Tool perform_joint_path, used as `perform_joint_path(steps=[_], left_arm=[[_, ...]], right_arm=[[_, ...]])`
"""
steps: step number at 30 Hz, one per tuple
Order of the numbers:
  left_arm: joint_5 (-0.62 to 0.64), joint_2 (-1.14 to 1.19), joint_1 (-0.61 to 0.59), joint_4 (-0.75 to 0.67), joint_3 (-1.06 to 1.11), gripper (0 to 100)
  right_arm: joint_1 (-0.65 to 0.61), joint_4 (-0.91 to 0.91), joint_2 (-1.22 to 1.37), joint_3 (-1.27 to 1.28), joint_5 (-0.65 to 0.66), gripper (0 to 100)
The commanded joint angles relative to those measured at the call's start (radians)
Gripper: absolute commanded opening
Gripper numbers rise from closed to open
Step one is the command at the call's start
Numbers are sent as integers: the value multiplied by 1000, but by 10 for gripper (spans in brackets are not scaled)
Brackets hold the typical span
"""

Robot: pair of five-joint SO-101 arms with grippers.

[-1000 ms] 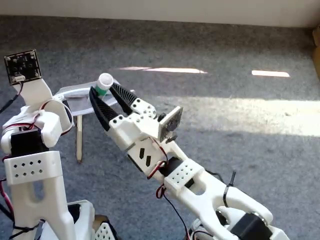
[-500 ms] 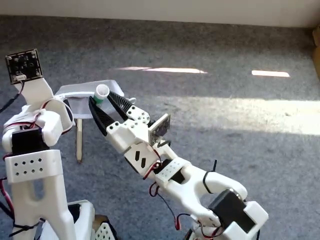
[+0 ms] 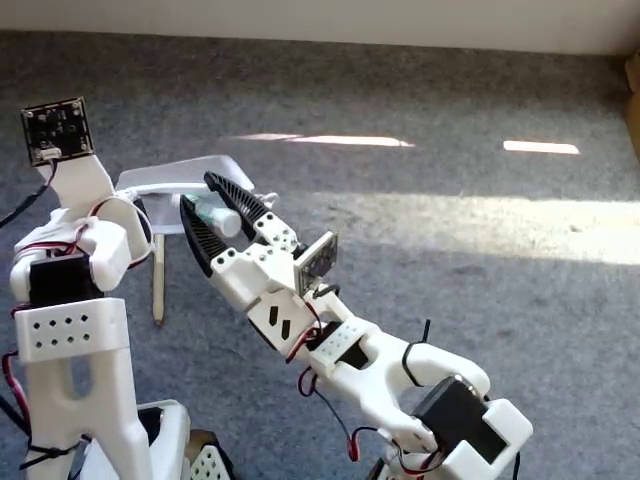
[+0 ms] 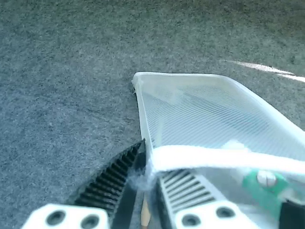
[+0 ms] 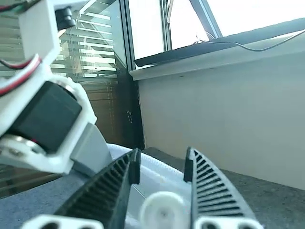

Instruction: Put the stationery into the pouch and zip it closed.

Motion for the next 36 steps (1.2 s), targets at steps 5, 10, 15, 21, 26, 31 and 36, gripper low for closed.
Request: perform_joint_path(steps=[5,10,15,21,26,31,36], left_arm=[[-3,4,15,-21,-5,7],[-2,1,16,-15,-4,7],[-2,-2,16,-15,-4,7],[-2,-2,16,-21,18,7],[-2,-2,16,-21,19,7],[-2,-2,16,-21,21,7],[-2,-2,16,-21,21,7]], right_arm=[[-1,-8,-4,25,8,149],[-8,-2,-59,76,6,149],[-2,206,-289,130,0,149],[-1,766,-634,133,0,149],[-1,1159,-901,124,0,149],[1,1537,-1098,122,5,149],[1,1747,-1213,131,6,149]])
